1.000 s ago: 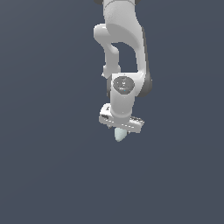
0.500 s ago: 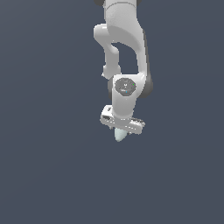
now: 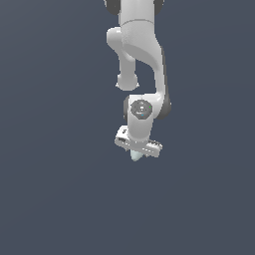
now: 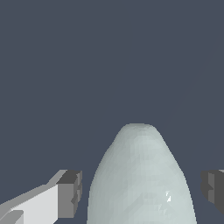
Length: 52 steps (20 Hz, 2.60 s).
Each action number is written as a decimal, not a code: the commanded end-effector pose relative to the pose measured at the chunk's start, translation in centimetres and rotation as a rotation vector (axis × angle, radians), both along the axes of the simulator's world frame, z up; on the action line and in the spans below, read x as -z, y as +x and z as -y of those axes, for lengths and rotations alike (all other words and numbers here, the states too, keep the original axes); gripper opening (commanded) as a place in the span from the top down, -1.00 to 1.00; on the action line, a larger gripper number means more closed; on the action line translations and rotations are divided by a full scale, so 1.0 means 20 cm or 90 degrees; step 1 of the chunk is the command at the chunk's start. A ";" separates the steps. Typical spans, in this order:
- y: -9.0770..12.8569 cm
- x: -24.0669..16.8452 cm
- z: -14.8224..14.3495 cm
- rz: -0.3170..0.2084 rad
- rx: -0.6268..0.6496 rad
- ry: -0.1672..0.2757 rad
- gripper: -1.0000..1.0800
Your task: Pick up the object and move it to a goal position.
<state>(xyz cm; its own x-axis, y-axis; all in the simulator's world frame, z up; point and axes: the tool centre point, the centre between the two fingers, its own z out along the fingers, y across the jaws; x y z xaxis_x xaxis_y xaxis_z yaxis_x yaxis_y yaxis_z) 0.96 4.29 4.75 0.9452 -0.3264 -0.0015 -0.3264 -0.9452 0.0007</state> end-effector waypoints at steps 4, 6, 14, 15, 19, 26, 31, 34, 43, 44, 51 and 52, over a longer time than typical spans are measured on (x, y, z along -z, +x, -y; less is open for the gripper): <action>0.01 0.03 0.00 0.001 0.000 0.000 1.00; 0.01 0.03 0.00 0.001 0.000 0.000 1.00; 0.01 0.03 0.00 0.002 0.001 0.000 1.00; 0.01 0.02 0.00 0.002 0.001 0.000 1.00; -0.01 0.01 0.01 0.002 0.001 0.000 1.00; -0.09 -0.08 0.06 0.002 0.001 0.000 1.00; -0.19 -0.18 0.12 0.002 0.001 0.000 1.00; -0.27 -0.27 0.16 0.002 0.001 0.000 1.00; -0.51 -0.52 0.31 0.001 0.001 0.001 1.00; -0.53 -0.55 0.32 0.001 0.001 0.001 1.00; -0.63 -0.67 0.39 0.001 0.001 0.001 1.00; -0.64 -0.68 0.40 0.001 0.000 0.001 1.00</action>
<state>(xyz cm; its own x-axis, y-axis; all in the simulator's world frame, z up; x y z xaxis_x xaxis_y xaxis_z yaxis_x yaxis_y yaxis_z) -11.54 -3.41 18.00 0.9448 -0.3277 0.0005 -0.3277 -0.9448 -0.0014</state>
